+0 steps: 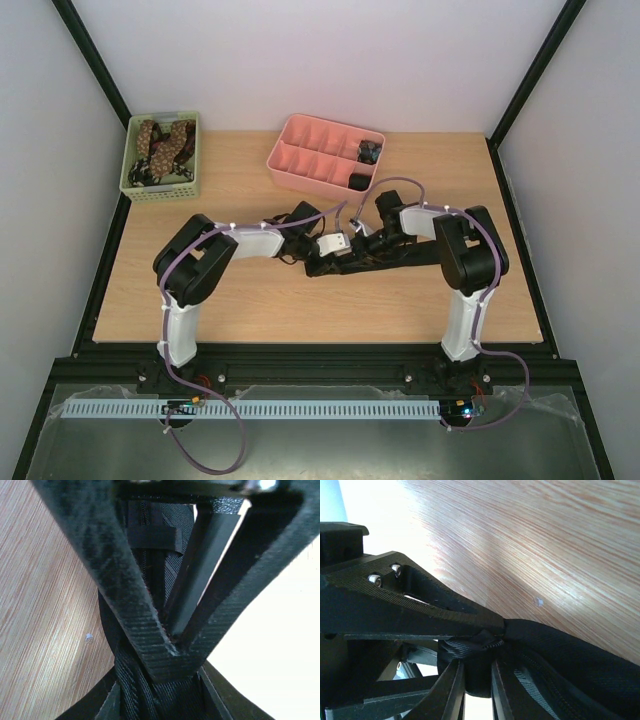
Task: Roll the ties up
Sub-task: Roll the tie at the center of the board.
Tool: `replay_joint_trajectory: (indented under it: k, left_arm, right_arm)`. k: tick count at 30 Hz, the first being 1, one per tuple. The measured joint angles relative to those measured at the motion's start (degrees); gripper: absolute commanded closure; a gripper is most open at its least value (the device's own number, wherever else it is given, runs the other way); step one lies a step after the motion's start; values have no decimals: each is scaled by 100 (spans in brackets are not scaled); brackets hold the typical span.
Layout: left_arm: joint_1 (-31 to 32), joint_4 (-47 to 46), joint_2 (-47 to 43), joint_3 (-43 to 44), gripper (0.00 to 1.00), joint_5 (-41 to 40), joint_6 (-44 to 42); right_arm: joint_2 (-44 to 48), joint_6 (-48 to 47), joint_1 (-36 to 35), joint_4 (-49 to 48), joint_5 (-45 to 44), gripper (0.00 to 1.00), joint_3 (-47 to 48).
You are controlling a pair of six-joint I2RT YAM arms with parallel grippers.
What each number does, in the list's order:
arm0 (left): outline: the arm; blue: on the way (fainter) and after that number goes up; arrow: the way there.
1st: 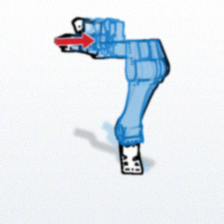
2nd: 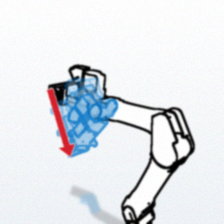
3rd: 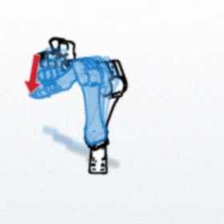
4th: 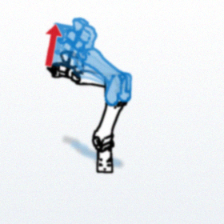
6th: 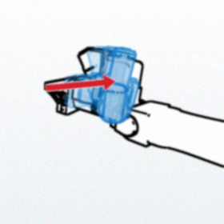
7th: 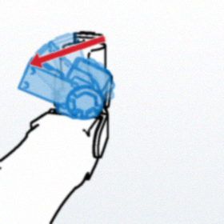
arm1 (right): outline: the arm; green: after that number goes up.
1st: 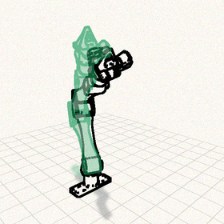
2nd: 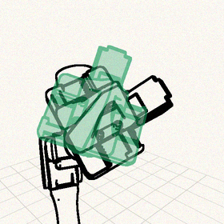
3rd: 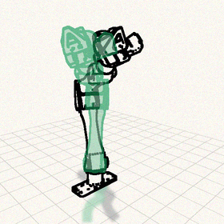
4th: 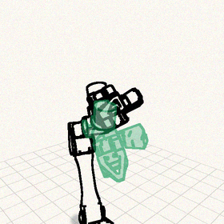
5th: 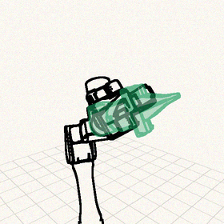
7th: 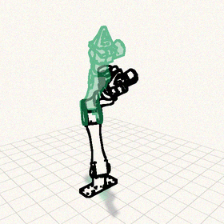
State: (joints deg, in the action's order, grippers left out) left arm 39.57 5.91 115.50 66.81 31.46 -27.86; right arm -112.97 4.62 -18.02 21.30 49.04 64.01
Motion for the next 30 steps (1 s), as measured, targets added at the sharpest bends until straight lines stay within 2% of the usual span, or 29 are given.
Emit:
replay_joint_trajectory:
  k: [2,4,7,13,22,30]
  left_arm:
    - [0,0,2,0,70,-2,-2]
    - [0,-2,2,0,63,-4,-4]
    - [-13,-20,2,-4,46,2,2]
    - [-177,-254,-107,-223,34,197,-17]
    - [-422,-1528,-979,-1838,24,326,168]
    - [-385,-2608,-894,-1980,24,361,595]
  right_arm:
    - [-28,9,0,-13,24,98,17]
    - [-39,0,0,-24,42,99,33]
    - [-55,-17,-4,-24,24,99,39]
    - [-105,-127,-4,-15,-4,99,44]
    - [-203,-140,79,96,4,99,125]
    - [-267,-313,280,385,2,99,175]
